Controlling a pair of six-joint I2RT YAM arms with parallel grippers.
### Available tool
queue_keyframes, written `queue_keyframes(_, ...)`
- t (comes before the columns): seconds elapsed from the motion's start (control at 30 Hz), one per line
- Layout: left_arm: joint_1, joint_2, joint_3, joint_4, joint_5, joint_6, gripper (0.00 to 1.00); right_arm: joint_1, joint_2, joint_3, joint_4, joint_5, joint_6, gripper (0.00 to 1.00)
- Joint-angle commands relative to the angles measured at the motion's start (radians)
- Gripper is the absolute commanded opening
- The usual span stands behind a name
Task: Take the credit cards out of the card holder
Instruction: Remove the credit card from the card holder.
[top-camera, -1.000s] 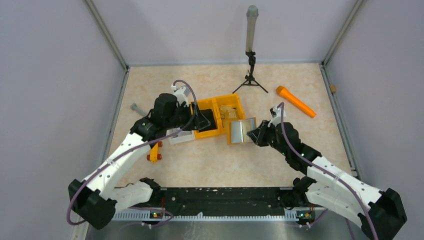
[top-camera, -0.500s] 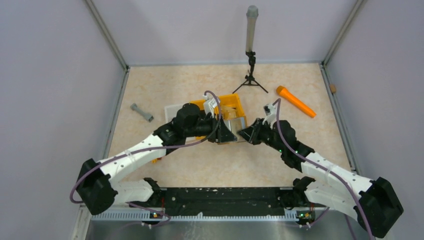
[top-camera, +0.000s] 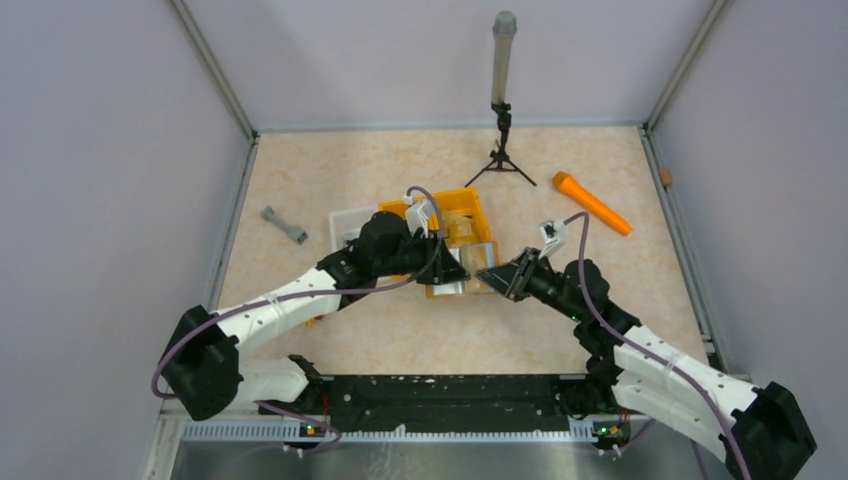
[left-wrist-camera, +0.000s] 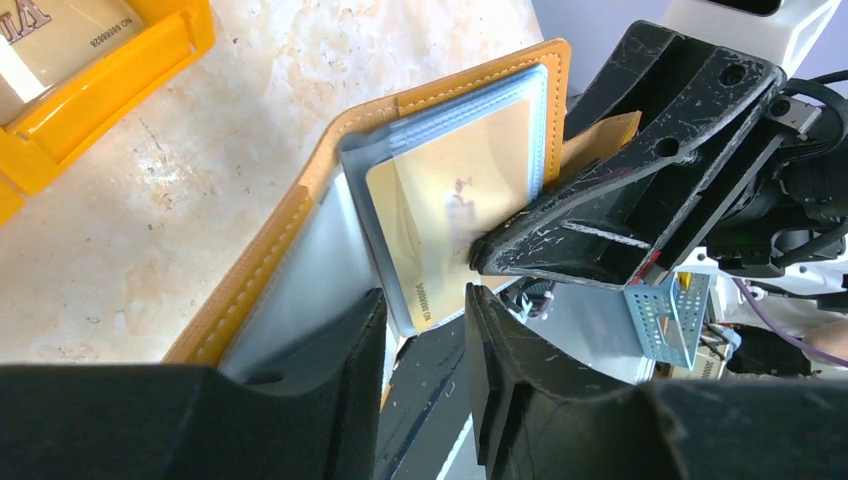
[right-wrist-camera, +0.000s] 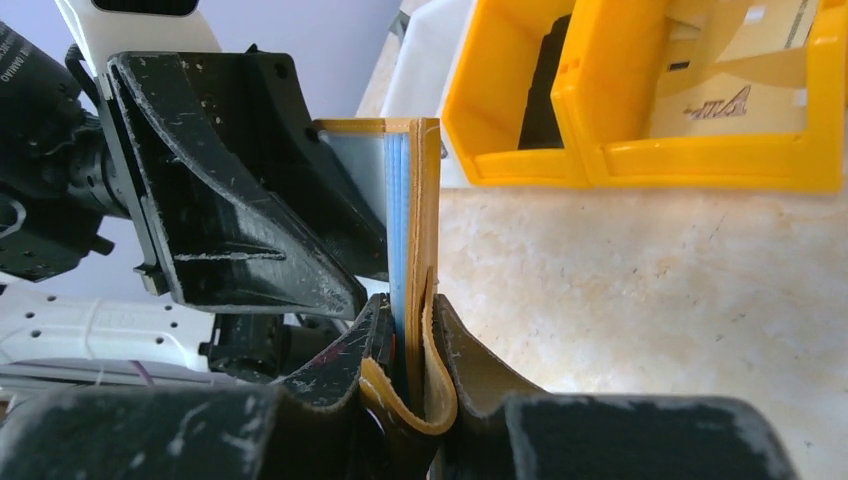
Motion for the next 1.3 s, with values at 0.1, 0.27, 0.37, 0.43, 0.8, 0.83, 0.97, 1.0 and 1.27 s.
queue_keyframes(0.1,0.025,-0.075,-0.069,0.146,0.056,-0.032,0.37,-0.007,-0.026,-0.027,0.168,-0.072,0.114,0.0)
queue_keyframes(0.27,0.055,-0.117,-0.105,0.2,0.136,-0.063,0.37,-0.007,-0.016,-0.05,0.253,-0.096,0.163,0.0)
queue_keyframes(0.37,0.056,-0.111,-0.109,0.23,0.182,-0.085,0.37,-0.007,0.008,-0.057,0.311,-0.123,0.195,0.0)
queue_keyframes(0.43,0.056,-0.103,-0.109,0.243,0.208,-0.097,0.37,-0.007,0.026,-0.054,0.344,-0.141,0.206,0.0)
queue_keyframes(0.8,0.076,-0.112,-0.066,0.057,0.126,-0.037,0.37,-0.007,0.032,-0.043,0.35,-0.14,0.181,0.0)
queue_keyframes(0.83,0.081,-0.117,-0.063,0.04,0.12,-0.035,0.38,-0.007,0.016,-0.036,0.321,-0.126,0.166,0.0)
queue_keyframes(0.97,0.084,-0.106,-0.069,0.052,0.146,-0.046,0.38,-0.007,-0.02,-0.025,0.285,-0.12,0.155,0.0)
queue_keyframes(1.0,0.084,-0.099,-0.073,0.065,0.158,-0.055,0.38,-0.007,-0.017,-0.024,0.294,-0.131,0.165,0.0)
queue_keyframes(1.27,0.085,-0.082,-0.125,0.297,0.274,-0.161,0.38,-0.007,0.039,-0.041,0.409,-0.205,0.231,0.0)
